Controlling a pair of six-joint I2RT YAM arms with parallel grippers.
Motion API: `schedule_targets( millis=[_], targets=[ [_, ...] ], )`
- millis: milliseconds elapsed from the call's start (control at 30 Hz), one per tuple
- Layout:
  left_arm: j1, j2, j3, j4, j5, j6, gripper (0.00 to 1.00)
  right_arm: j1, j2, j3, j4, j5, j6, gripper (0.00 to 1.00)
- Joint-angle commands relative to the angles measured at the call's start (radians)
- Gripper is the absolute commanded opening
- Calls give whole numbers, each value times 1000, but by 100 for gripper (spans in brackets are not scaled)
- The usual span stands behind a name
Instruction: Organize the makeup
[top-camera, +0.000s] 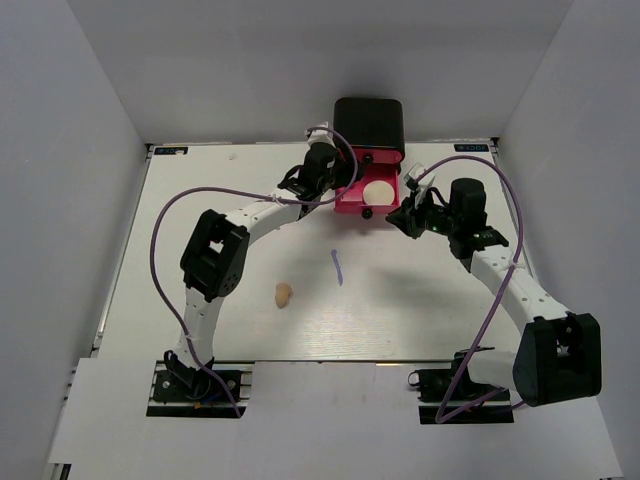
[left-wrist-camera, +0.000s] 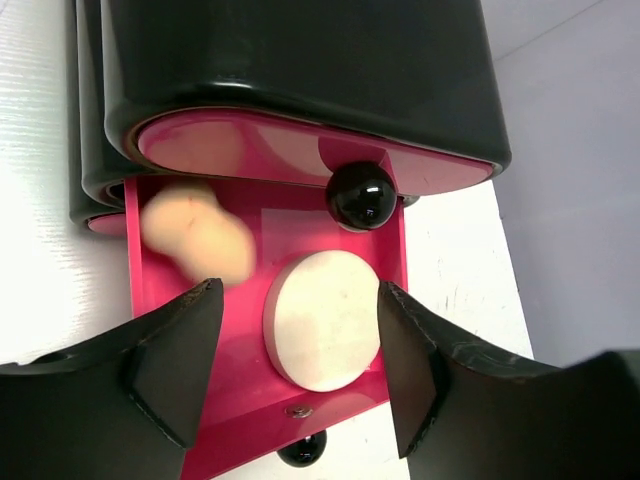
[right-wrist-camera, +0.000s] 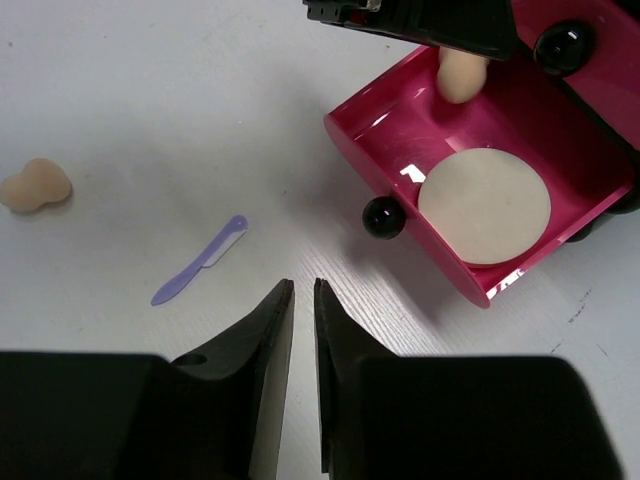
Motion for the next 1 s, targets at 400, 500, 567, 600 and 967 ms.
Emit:
schedule_targets(
  millis=[400,500,567,600,967],
  targets=[
    [18,-487,-309,-53,-21,32,64,60,68,88,-236,-482,-448,37],
    [18,-698,-501,-128,-76,79,64,158,132,119,-356,-477,-672,55],
    [18,-856,-634,-203,-128,67,66,205,202,157,-433,-443,-794,61],
    [18,-906,-674,-231,-145,53,69,272,224,174,-462,-431,-830,64],
    [18,-1438,-1006,-530,-366,-227,73,556,514,352,-443,-251,-876,67]
  ],
)
